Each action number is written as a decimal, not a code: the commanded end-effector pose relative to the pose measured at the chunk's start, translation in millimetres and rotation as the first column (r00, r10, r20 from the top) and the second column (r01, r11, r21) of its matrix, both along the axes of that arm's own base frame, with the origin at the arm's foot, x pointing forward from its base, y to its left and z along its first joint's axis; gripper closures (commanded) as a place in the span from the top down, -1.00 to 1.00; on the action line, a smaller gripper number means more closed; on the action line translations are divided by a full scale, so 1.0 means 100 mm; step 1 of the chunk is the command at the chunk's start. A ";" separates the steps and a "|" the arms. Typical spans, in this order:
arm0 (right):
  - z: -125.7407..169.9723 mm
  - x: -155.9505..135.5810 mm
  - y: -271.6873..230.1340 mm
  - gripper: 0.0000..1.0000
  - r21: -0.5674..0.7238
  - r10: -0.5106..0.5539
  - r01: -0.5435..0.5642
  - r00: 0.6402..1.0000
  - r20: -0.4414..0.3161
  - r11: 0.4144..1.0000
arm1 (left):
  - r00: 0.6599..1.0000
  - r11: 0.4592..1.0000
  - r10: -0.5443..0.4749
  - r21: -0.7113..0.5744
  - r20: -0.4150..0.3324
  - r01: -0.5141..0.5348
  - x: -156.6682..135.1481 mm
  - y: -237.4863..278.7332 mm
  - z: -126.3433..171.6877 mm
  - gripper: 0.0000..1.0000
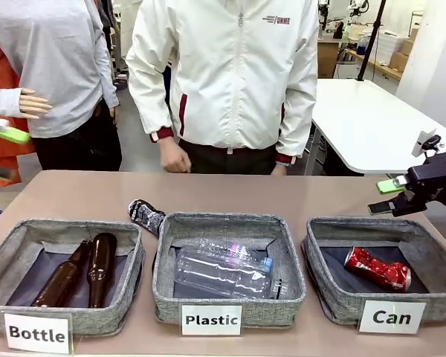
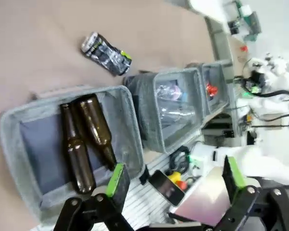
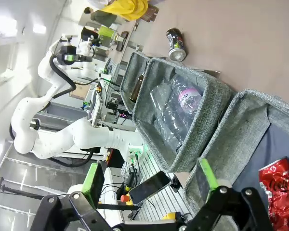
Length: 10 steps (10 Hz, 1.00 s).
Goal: Sort the can waste into the basket.
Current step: Pick up the can waste from the table and place it in the right Fabric basket.
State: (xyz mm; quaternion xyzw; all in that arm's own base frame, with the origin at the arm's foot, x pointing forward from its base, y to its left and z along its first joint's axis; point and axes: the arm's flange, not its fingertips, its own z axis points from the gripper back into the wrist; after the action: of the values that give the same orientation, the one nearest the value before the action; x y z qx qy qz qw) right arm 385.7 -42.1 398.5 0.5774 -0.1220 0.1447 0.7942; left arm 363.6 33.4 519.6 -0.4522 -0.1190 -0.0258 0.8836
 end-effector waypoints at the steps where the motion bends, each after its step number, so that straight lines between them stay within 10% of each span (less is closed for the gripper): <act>1: 0.00 0.00 -0.01 1.00 -0.008 0.002 -0.001 1.000 0.025 1.000 | 1.000 0.971 -0.010 0.237 -0.017 0.014 0.57 -0.51 -0.05 1.00; 5: 0.00 0.00 -0.01 1.00 -0.008 0.002 -0.001 1.000 0.025 1.000 | 0.984 0.852 -0.179 0.496 -0.017 0.164 0.92 -1.51 -0.39 1.00; 10: 0.00 0.00 -0.01 1.00 -0.008 0.002 -0.001 1.000 0.025 1.000 | 0.983 0.874 -0.183 0.459 0.009 0.158 0.88 -1.57 -0.42 1.00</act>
State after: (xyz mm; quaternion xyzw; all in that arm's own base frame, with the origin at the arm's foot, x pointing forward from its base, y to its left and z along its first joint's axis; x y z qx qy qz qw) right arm 385.6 -42.2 398.4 0.5774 -0.1221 0.1447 0.7942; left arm 455.8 -123.4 475.7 -0.2306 -0.0919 -0.1452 0.9577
